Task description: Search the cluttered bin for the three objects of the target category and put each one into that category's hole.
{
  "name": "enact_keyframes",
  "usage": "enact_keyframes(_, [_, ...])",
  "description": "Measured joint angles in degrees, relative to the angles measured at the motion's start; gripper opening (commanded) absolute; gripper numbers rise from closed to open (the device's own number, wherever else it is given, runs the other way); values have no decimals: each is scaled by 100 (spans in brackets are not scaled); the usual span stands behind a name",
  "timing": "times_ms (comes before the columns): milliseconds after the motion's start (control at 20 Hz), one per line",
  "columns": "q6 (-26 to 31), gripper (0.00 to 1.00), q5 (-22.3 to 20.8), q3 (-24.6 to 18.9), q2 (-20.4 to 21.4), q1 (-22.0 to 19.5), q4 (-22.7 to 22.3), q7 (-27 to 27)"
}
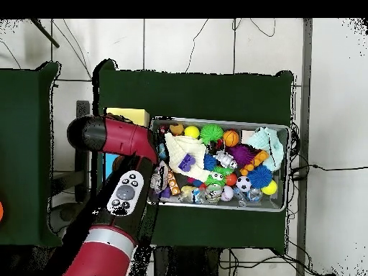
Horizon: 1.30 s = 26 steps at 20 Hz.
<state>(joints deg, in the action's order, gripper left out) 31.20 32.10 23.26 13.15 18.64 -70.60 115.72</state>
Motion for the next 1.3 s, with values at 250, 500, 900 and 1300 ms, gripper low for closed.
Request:
enact_keyframes(250, [703, 0, -30, 235, 104, 89, 81, 4])
enact_keyframes(500, [1568, 0, -86, 432, 382, 158, 172, 4])
enact_keyframes(900, [2005, 0, -97, 560, 798, 163, 281, 4])
enact_keyframes(1300, [1839, 0, -107, 568, 975, -28, 313, 4])
